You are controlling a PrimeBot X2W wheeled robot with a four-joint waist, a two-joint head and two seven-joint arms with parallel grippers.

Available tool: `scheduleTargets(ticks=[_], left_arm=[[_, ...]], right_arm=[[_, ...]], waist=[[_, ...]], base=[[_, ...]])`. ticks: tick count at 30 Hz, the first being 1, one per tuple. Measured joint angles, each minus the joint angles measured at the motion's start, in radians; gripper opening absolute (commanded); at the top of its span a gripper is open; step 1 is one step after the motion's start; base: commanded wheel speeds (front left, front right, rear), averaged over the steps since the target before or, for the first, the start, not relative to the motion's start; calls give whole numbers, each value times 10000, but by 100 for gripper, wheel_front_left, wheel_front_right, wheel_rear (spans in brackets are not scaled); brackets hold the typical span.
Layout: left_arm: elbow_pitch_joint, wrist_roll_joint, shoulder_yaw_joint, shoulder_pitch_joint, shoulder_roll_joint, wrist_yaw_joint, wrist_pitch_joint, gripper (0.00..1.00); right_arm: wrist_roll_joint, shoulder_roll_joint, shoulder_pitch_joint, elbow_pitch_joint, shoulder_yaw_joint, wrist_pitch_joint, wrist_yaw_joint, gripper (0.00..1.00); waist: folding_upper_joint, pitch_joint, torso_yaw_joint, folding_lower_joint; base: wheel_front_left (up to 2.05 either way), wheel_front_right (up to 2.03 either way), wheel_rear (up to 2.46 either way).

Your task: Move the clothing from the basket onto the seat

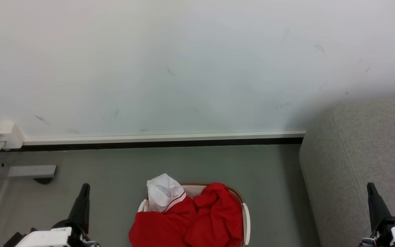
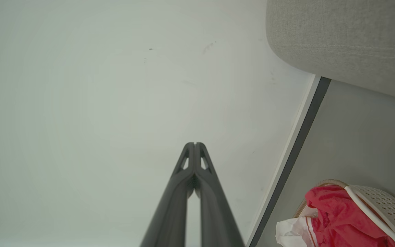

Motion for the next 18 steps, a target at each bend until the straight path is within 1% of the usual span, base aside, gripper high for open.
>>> scheduleTargets(ticks=[12,13,18], left_arm=[[0,0,0,0,0,0,0,0],[33,6,-2,12,-10,0,-8,100],[322,17,-92,322,-104,0,-115,100]], right_arm=[[0,0,0,0,0,0,0,0],[0,10,13,29,4,-2,0,100],[-8,140,272,324,96,-107,0,100]], waist=[[0,0,0,0],[0,0,0,0],[0,2,5,0]], base=[[0,0,0],[0,0,0],[0,0,0]])
